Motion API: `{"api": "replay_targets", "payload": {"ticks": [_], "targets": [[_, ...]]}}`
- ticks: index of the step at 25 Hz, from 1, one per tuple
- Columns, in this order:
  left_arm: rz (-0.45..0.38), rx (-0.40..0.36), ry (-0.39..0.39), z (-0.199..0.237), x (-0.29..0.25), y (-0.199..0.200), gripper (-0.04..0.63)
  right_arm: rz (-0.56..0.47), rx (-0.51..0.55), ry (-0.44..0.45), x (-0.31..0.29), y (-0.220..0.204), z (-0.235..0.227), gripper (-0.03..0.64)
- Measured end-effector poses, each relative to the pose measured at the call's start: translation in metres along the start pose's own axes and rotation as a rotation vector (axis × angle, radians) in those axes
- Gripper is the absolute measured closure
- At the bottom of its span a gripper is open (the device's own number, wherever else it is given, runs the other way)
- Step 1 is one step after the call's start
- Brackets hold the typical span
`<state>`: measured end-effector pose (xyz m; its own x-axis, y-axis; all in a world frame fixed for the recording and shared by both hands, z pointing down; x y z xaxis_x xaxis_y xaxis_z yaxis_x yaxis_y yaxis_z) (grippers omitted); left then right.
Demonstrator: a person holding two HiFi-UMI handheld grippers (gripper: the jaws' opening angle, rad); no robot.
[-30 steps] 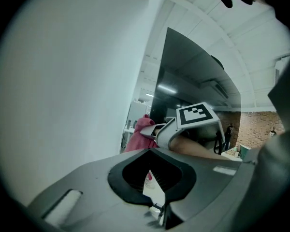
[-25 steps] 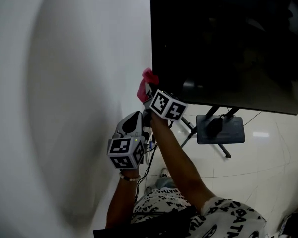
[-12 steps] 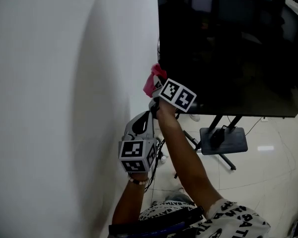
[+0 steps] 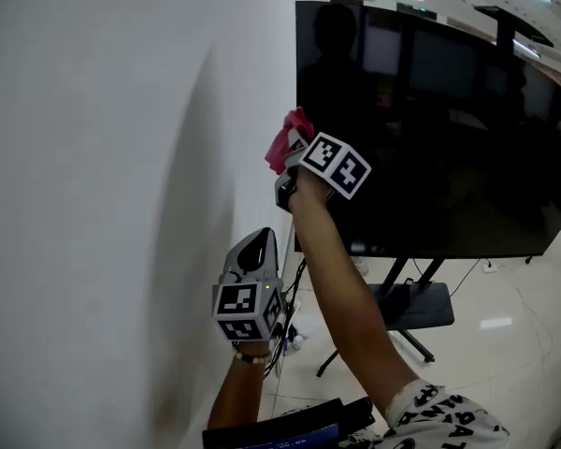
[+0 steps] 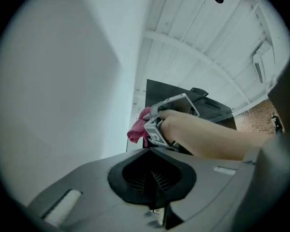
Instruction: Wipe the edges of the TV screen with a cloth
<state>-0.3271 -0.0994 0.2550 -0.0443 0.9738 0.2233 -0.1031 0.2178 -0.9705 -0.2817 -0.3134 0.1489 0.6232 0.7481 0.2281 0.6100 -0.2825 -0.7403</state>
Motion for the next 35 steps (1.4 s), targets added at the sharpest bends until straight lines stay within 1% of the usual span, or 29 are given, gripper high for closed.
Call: {"api": "replay_targets", "payload": {"ticks": [3,5,8,11,13,17,21,23,28,30,33,35], "targets": [[-0.007,0.013,0.019,-0.001,0.010,-0.001,0.595,-0.009,-0.001,0.009,-0.007,0.020,0.021,0.543],[0.000,0.019,0.021,0.000,0.011,-0.005,0.595,-0.017,0.032,0.009,-0.013,0.035,0.034,0.543],[0.019,0.022,0.029,0.009,-0.006,-0.002,0.595,-0.033,0.105,0.011,-0.022,0.059,0.055,0.543],[-0.004,0.005,0.024,0.014,-0.036,0.030,0.595,-0.054,0.181,0.021,-0.029,0.081,0.076,0.543],[-0.026,-0.017,0.014,0.012,-0.055,0.059,0.595,-0.070,0.202,0.032,-0.033,0.096,0.091,0.543],[-0.060,-0.044,0.002,0.005,-0.077,0.105,0.595,-0.085,0.209,0.045,-0.041,0.122,0.115,0.543],[-0.089,-0.089,-0.009,0.000,-0.086,0.133,0.595,-0.104,0.208,0.058,-0.049,0.147,0.138,0.543],[-0.102,-0.094,-0.018,-0.002,-0.087,0.137,0.595,-0.124,0.225,0.064,-0.050,0.159,0.149,0.543],[-0.111,-0.059,-0.025,-0.001,-0.084,0.134,0.595,-0.178,0.289,0.092,-0.044,0.190,0.179,0.543],[-0.110,-0.054,-0.028,-0.004,-0.087,0.131,0.595,-0.204,0.298,0.108,-0.039,0.205,0.184,0.543],[-0.105,-0.056,-0.045,-0.005,-0.090,0.124,0.595,-0.231,0.290,0.156,-0.029,0.220,0.186,0.543],[-0.105,-0.062,-0.055,-0.007,-0.091,0.122,0.595,-0.261,0.324,0.203,-0.016,0.237,0.191,0.543]]}}
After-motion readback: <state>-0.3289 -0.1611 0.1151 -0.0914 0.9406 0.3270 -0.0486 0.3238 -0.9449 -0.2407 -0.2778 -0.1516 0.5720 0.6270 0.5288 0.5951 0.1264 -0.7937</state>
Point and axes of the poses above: the fingertips, and each gripper's own axes: x backward along the fingers, z to its left, y out of its top, the point moved 5 cm from there along x, backward along the fingers, and after that the axes turned 3 degrees about -z, right-handed, at the moved point
